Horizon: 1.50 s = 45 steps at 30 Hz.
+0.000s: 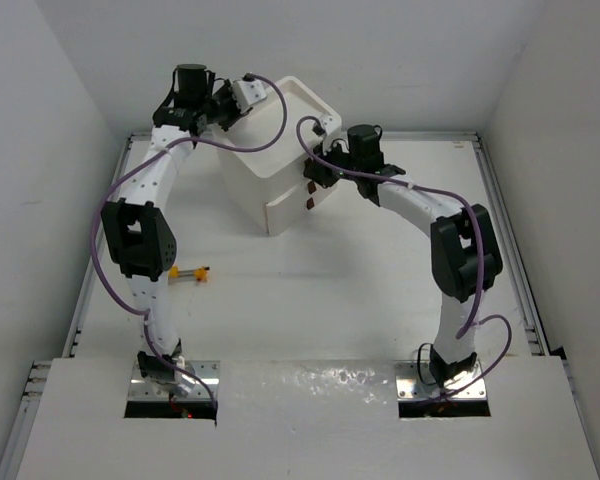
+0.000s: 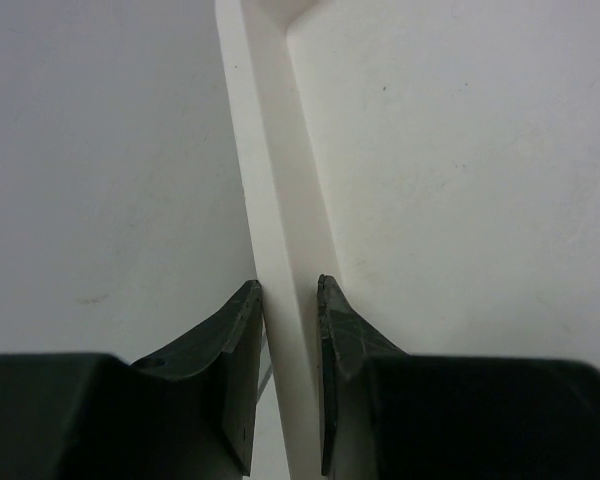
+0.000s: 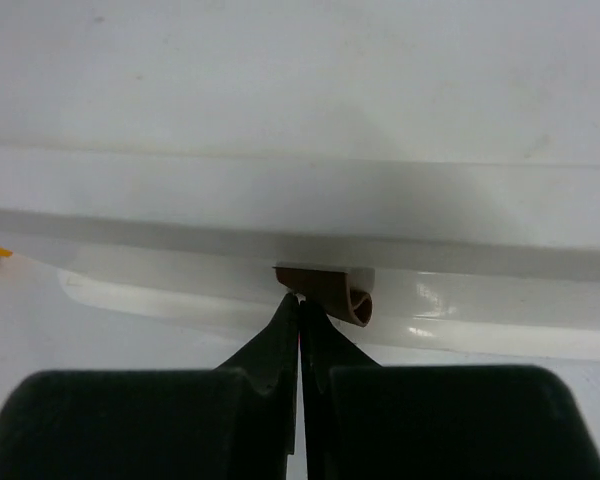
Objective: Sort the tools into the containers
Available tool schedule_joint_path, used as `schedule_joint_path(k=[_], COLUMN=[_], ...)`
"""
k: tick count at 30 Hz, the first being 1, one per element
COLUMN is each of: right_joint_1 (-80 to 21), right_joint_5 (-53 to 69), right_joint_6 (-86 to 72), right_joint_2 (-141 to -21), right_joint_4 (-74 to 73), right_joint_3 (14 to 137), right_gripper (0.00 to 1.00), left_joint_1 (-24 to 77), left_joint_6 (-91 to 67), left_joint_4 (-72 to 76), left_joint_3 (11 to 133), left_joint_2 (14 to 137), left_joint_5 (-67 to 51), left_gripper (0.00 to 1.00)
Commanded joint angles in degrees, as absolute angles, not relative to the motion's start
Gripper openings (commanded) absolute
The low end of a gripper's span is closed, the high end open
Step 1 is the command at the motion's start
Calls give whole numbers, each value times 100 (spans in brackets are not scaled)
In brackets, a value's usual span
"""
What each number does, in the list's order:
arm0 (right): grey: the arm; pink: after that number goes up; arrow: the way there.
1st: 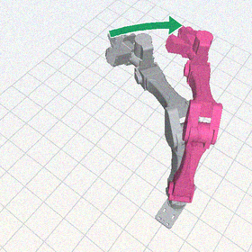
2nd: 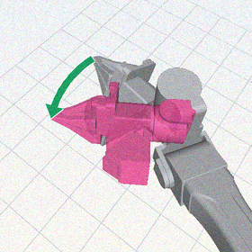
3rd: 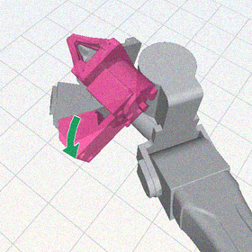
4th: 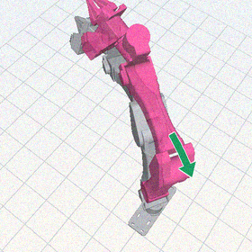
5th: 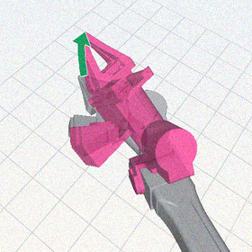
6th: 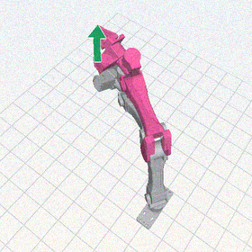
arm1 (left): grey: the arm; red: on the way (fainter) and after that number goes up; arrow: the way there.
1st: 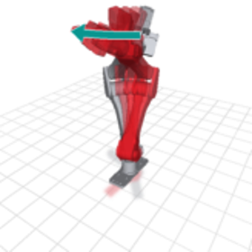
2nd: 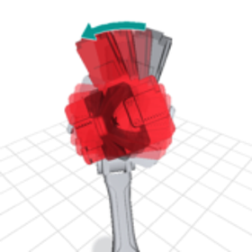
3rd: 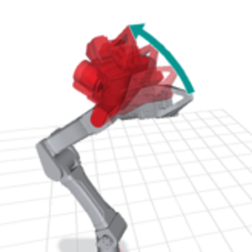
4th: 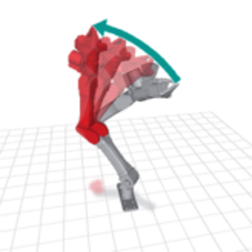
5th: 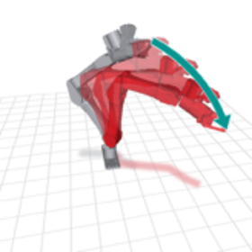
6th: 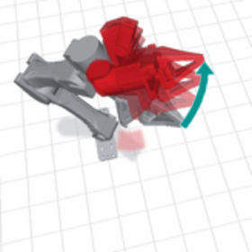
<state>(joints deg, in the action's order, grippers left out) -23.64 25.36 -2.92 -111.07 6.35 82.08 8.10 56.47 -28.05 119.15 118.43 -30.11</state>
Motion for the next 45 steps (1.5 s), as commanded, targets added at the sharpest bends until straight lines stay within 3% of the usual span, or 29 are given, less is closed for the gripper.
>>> schedule_joint_path(k=[1,7,11,16,23,31,41,45], right_joint_1=[-2329,-2215,-2215,-2171,-2136,-2110,-2101,-2109], right_joint_5=[2540,1890,1925,1978,2180,2031,2469,2487], right_joint_6=[-510,-308,-535,-1158,-1836,-1539,-1370,-1617], right_joint_2=[-11207,-9661,-9492,-10203,-11689,-10830,-11574,-11979], right_joint_4=[1380,1494,1591,2231,2259,2654,2522,2812], right_joint_3=[8447,6813,6249,6398,8567,7307,6829,7206], right_gripper=[0,0,0,0,0,0,33,35], left_joint_1=[1020,984,967,967,967,967,967,967], left_joint_6=[5520,5423,5256,5229,5300,5150,5106,5098], left_joint_4=[-3912,-3859,-3753,-3735,-3718,-3533,-3542,-3542], left_joint_3=[11795,11804,11856,11848,11769,11839,11857,11830], left_joint_2=[12155,12164,12190,12155,12102,12190,12208,12173], left_joint_5=[-3965,-3823,-3841,-3797,-3823,-3929,-3911,-3894], left_gripper=[0,0,0,0,0,0,0,0])
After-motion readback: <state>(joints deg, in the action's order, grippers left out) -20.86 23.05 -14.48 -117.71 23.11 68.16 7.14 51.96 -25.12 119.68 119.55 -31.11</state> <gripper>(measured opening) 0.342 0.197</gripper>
